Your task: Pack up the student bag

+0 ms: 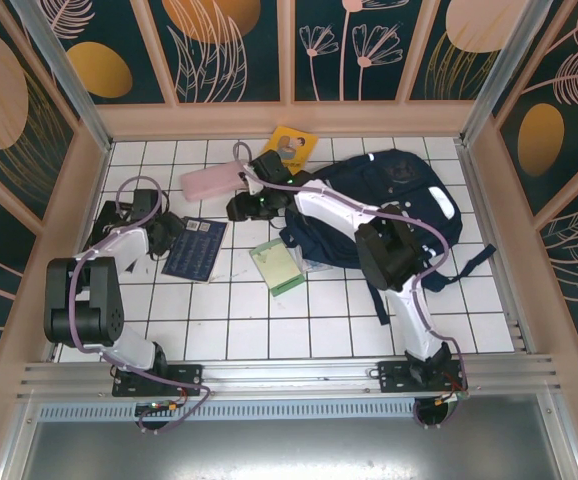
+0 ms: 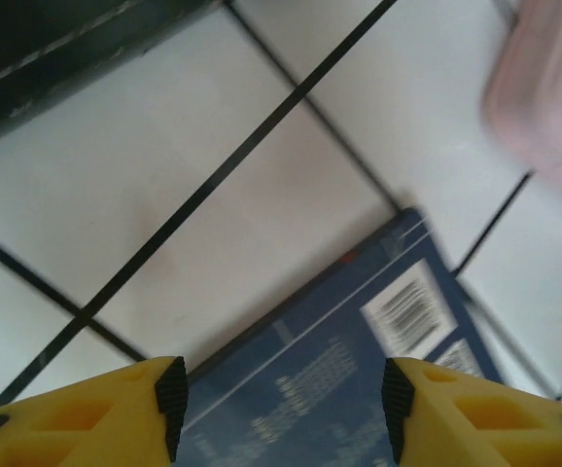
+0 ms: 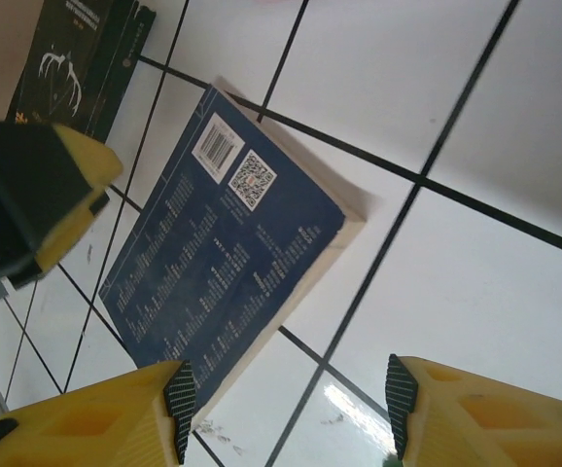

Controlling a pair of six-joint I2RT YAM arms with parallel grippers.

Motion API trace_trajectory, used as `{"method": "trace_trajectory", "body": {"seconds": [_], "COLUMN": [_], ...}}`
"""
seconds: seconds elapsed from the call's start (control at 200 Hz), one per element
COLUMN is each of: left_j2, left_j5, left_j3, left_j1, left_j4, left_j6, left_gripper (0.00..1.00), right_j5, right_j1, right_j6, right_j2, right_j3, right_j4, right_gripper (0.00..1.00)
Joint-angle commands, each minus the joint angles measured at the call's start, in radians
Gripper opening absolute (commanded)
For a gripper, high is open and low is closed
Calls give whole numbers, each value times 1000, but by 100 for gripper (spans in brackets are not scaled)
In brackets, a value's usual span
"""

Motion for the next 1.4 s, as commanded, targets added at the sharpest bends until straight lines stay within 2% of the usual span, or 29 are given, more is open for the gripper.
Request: {"method": "trace_trajectory", "body": {"seconds": [0.0,0.18,0.275,0.365,0.56,0.725,0.941,1.076,1.166,1.281,1.396], "left_j2": [8,2,-22,-68,-75,-68,-38,4,14,16,16], "left_j5": [-11,163,295,365,361,319,307,315,314,318,359], "left_j3": [-52,-162,-231,-297,-280,-277,-255,-216,-213,-209,-207], "left_j1": [3,2,0,-24,-161,-169,-168,-169,-168,-169,-167], "left_j4": [-34,76,179,291,331,307,280,249,249,252,287], "left_j6": [76,-6,-102,-215,-311,-288,-207,-141,-117,-93,-90], "left_gripper": [58,55,52,51,51,52,53,55,55,54,53], "right_j5": [-33,-26,-26,-17,-12,124,194,145,105,-3,-112], "right_j1": [12,14,14,12,12,11,7,3,8,15,29], "right_j6": [-35,-43,-42,-33,-19,11,33,25,11,-13,-58], "right_j2": [58,100,107,110,122,113,61,101,119,127,130], "right_j3": [75,97,88,74,61,25,-65,-59,-49,-26,15], "right_j4": [-58,-76,-71,-63,-63,-86,-45,-61,-65,-54,-49], "right_gripper": [58,58,58,55,47,45,45,44,39,33,32]}}
